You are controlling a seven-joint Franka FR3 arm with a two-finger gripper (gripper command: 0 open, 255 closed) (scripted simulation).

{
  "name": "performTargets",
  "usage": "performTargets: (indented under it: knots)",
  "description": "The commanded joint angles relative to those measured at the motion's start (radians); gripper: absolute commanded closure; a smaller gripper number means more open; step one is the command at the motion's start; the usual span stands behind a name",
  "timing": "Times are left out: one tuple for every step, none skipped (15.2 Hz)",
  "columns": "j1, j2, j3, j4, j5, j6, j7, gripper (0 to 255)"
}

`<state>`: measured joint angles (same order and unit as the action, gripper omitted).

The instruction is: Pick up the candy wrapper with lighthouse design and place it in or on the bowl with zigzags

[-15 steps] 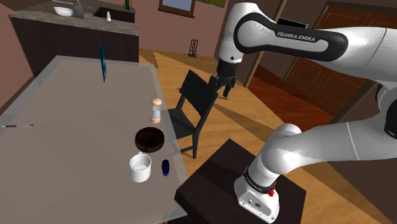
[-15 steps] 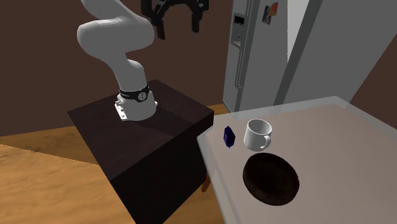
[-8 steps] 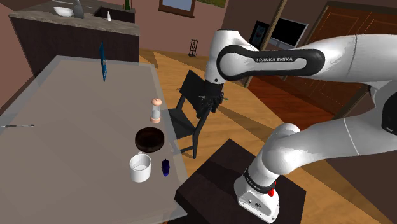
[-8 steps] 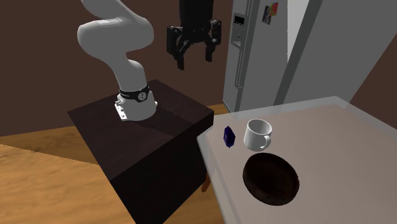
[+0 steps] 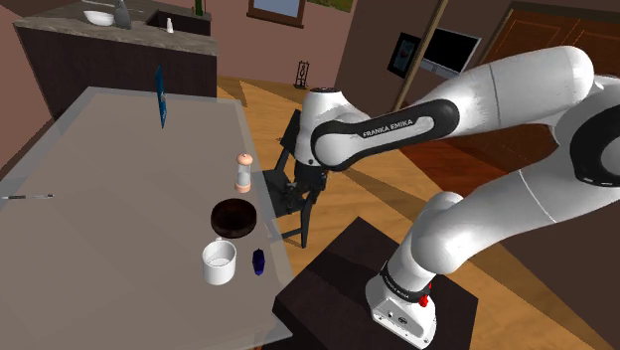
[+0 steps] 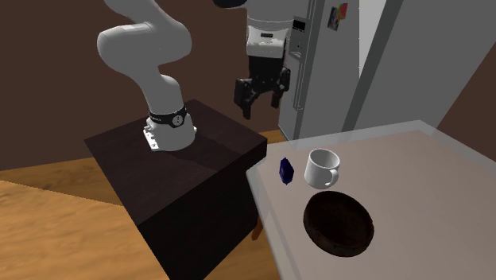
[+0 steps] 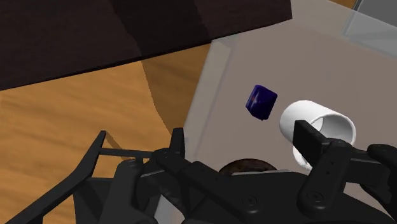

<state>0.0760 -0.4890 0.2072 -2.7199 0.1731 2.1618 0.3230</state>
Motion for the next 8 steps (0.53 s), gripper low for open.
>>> performTargets:
  knots:
    - [0.009,0.067,0.028,-0.011,0.01,0.08,0.025,0]
    - [0.013,0.104,0.041,-0.014,0.013,0.121,0.038,0]
    - [0.015,0.143,0.055,-0.015,0.014,0.161,0.052,0]
    - [0.017,0.183,0.069,-0.014,0.013,0.201,0.067,0]
    - [0.019,0.225,0.082,-0.012,0.01,0.241,0.083,0]
    - [0.02,0.268,0.095,-0.009,0.005,0.28,0.1,0]
    - [0.02,0.313,0.107,-0.003,-0.004,0.319,0.119,0]
    - [0.019,0.358,0.119,0.004,-0.017,0.357,0.14,0]
